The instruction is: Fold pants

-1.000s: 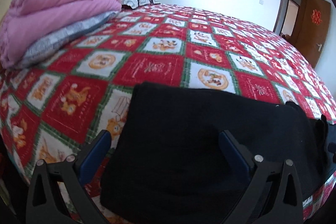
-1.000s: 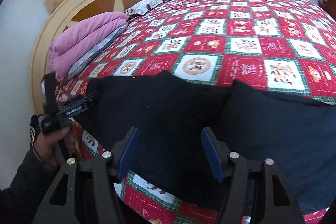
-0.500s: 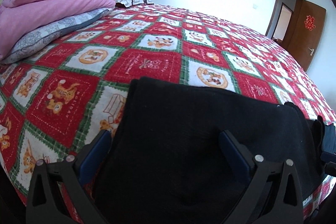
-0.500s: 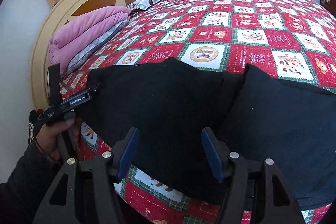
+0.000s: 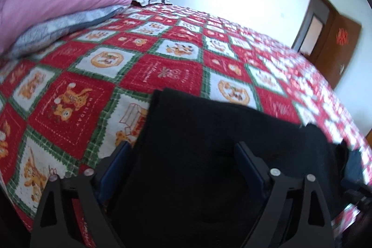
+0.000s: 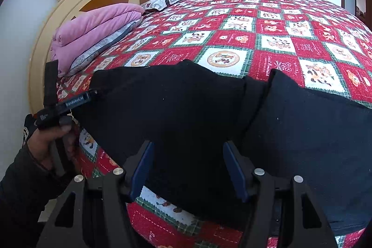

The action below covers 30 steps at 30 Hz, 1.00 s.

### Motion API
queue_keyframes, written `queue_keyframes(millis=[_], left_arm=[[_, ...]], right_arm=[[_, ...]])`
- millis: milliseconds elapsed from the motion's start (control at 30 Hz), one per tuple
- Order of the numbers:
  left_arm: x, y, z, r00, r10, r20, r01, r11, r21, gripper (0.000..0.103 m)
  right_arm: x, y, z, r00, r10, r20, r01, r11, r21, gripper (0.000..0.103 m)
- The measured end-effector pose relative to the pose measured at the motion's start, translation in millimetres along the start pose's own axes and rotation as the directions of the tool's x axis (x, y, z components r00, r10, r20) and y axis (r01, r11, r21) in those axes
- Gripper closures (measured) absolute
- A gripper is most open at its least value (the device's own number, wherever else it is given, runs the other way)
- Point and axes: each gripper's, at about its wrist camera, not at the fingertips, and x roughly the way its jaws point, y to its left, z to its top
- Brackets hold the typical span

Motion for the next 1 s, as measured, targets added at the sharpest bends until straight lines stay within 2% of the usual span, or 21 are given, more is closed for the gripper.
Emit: queue_keyframes(millis=[133,267,400,467,500,567,700,1000], left_arm=[[-1,7,0,1.000,-0.009,0.009,0.009,1.000,0.002,0.020],[0,-1,-4,1.000,0.017,0.009,-0.017,0.998,0.063,0.026],[-4,-1,0,1.000,-0.013,-0.007,0.013,0.999,0.053,0.056],[-6,-5,1,0.999,-0.033,-0.018,0.034,0.998,0.056,0.066],[-7,-6,1,0.999,-0.032,-0.021,0.033,0.997,0.063,0.068],[-8,-8,1,0.999,-0.026,-0.023,0.027,0.998,0.061,0.070],[-11,-3,4,0.998,-0.062,-0.034,0.062,0.998,0.021,0.076],[-30,-3,12,0.990,-0.141,-0.017,0.140,0.989,-0.050,0.079]], right_arm=[[-1,-2,-1,1.000,0.013,0.008,-0.013,1.000,0.004,0.040],[-2,-3,-3,1.000,0.024,0.015,-0.024,1.000,0.009,0.040],[-1,0,-4,1.000,0.009,0.021,-0.009,1.000,-0.013,0.040],[-1,0,-4,1.000,0.006,0.023,-0.005,1.000,-0.015,0.040],[-1,0,-5,1.000,0.006,0.024,-0.005,1.000,-0.013,0.040],[-1,0,-5,1.000,0.006,0.025,-0.006,1.000,-0.012,0.040],[-1,0,-5,1.000,0.002,0.028,-0.002,1.000,-0.015,0.040],[-1,0,-4,1.000,0.010,0.028,-0.009,1.000,-0.006,0.040]])
